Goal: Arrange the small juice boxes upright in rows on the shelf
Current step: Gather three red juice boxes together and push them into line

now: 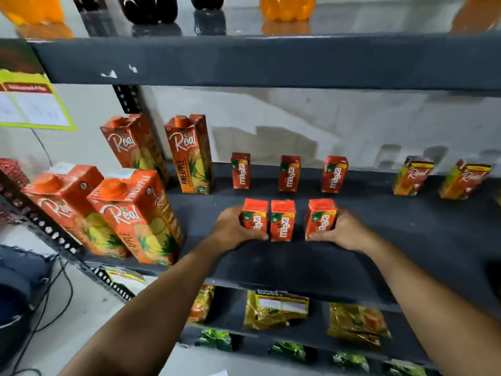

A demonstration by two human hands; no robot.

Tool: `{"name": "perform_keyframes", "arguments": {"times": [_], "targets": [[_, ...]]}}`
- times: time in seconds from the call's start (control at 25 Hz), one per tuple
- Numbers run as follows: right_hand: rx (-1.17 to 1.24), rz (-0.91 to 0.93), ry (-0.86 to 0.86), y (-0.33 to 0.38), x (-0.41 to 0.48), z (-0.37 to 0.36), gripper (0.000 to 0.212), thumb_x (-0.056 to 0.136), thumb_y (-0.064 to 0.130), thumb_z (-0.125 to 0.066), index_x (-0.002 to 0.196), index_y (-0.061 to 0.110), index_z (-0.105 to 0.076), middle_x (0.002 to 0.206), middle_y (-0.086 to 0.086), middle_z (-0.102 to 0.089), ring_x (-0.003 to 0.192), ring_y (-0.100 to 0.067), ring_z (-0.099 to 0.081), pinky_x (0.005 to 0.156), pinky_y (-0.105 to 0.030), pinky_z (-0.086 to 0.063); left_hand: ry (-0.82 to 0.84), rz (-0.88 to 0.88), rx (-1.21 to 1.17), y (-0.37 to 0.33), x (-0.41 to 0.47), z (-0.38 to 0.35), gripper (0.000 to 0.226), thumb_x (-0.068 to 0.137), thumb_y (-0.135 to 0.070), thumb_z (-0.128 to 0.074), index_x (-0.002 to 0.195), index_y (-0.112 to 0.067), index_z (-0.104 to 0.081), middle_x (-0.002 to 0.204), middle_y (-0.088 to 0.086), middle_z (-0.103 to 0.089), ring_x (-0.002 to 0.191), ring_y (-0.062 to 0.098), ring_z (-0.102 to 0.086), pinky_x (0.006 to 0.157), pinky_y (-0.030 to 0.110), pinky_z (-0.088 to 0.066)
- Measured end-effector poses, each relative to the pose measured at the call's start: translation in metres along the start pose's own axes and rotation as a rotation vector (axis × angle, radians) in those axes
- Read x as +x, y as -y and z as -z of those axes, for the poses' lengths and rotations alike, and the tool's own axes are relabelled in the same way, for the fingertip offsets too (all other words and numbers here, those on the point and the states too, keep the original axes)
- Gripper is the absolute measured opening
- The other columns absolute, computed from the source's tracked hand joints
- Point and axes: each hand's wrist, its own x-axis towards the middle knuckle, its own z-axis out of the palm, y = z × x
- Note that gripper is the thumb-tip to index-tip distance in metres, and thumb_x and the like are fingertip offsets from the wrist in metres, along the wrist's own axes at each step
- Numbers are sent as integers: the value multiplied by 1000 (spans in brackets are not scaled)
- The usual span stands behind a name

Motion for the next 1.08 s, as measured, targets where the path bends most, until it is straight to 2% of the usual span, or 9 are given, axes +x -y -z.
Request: {"name": "perform_keyframes", "arguments": {"times": [0.08, 0.16, 0.36, 0.44, 0.56, 0.68, 0.84, 0.96, 1.08], "targets": [[43, 35, 29, 8, 2, -14, 52, 59, 3, -87, 94, 31, -62, 87, 18, -68, 74, 13, -64, 62, -3, -46, 46, -1, -53, -3, 4, -12, 59, 42, -39, -93, 90, -38, -60, 85, -18, -68, 79, -7, -64, 64, 11, -47], [81, 18, 31, 13, 5, -24, 53, 58, 0, -87, 96, 27, -63, 83, 19, -72, 76, 10, -66, 64, -7, -49, 62, 3, -102, -3, 7, -17, 59, 42, -40, -93, 90, -40, -59, 88, -18, -68, 80, -7, -64, 71, 18, -52], [51, -59, -1, 15, -7, -40, 51, 51, 11, -92, 80, 43, -66, 73, 37, -67, 70, 14, -63, 54, -1, -43, 99, 61, -158, -3, 0, -17, 60, 47, -31, -94, 93, -39, -56, 94, -15, -68, 81, -7, -64, 68, 15, -51], [58, -44, -45, 15, -17, -50, 56, 51, 9, -91, 78, 52, -67, 74, 36, -68, 69, 13, -64, 55, -2, -44, 146, 8, -199, -4, -8, -15, 56, 54, -22, -92, 99, -34, -62, 95, -11, -72, 86, 1, -67, 78, 24, -55], [71, -33, -81, 16, -39, -64, 62, 52, 8, -90, 82, 57, -66, 77, 32, -70, 71, 9, -66, 58, -6, -47, 228, -32, -220, -1, -32, -10, 48, 59, -19, -90, 100, -29, -68, 94, -12, -74, 90, 6, -69, 79, 24, -55], [64, -54, -76, 13, -61, -78, 61, 49, 12, -91, 82, 56, -66, 77, 32, -70, 70, 8, -67, 56, -6, -47, 206, 30, -155, 10, -56, -6, 55, 50, -30, -93, 98, -32, -66, 90, -14, -74, 85, 1, -68, 79, 26, -55], [-8, -48, -36, 18, -73, -85, 59, 51, 17, -91, 77, 61, -63, 74, 38, -66, 69, 12, -65, 54, -3, -44, 187, 17, 15, 15, -69, -3, 63, 43, -37, -94, 95, -37, -58, 85, -20, -70, 78, -9, -63, 67, 13, -48], [-22, -55, -26, 21, -74, -83, 61, 52, 15, -91, 78, 62, -62, 74, 39, -66, 69, 12, -64, 53, -3, -45, 155, 24, 22, 13, -71, -5, 63, 44, -38, -94, 97, -35, -60, 88, -18, -71, 81, -4, -65, 77, 24, -52], [-29, -77, -8, 23, -75, -81, 58, 49, 21, -92, 79, 59, -62, 76, 37, -67, 71, 10, -65, 55, -6, -47, 147, 20, 22, 13, -71, -5, 67, 43, -40, -93, 101, -33, -60, 92, -14, -71, 87, 3, -66, 84, 34, -55]]}}
